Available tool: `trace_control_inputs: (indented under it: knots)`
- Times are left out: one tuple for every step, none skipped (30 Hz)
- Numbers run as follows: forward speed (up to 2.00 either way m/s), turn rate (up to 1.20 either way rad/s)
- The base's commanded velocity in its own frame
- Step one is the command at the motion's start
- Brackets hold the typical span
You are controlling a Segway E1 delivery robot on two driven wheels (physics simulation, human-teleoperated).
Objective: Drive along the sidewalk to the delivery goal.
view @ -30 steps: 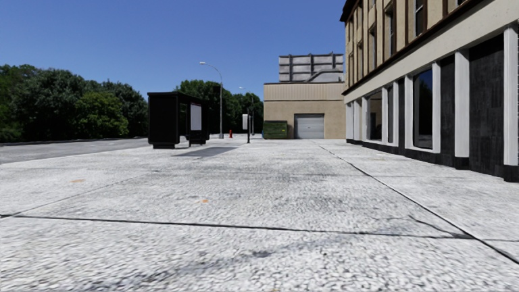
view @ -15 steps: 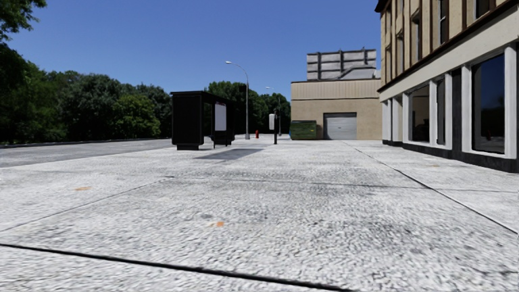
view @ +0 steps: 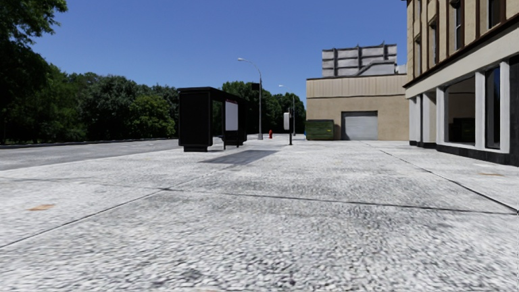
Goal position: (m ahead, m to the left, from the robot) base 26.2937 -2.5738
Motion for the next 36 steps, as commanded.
trace_control_inputs:
  knots:
    - [2.00, 0.00]
    - [2.00, 0.00]
    - [2.00, 0.00]
    - [2.00, 0.00]
    - [2.00, 0.00]
    - [2.00, 0.00]
    - [2.00, 0.00]
    - [2.00, 0.00]
    - [2.00, 0.00]
    - [2.00, 0.00]
    - [2.00, 0.00]
    - [2.00, 0.00]
    - [2.00, 0.00]
    - [2.00, 0.00]
    - [2.00, 0.00]
    - [2.00, 0.00]
    - [2.00, 0.00]
    - [2.00, 0.00]
    - [2.00, 0.00]
    - [2.00, 0.00]
    - [2.00, 0.00]
    - [2.00, 0.00]
    - [2.00, 0.00]
    - [2.00, 0.00]
    - [2.00, 0.00]
    - [2.00, 0.00]
    - [2.00, 0.00]
    - [2.00, 0.00]
    - [2.00, 0.00]
    - [2.00, 0.00]
    - [2.00, 0.00]
    - [2.00, 0.00]
    - [2.00, 0.00]
    - [2.00, 0.00]
    - [2.00, 0.00]
    - [2.00, 0.00]
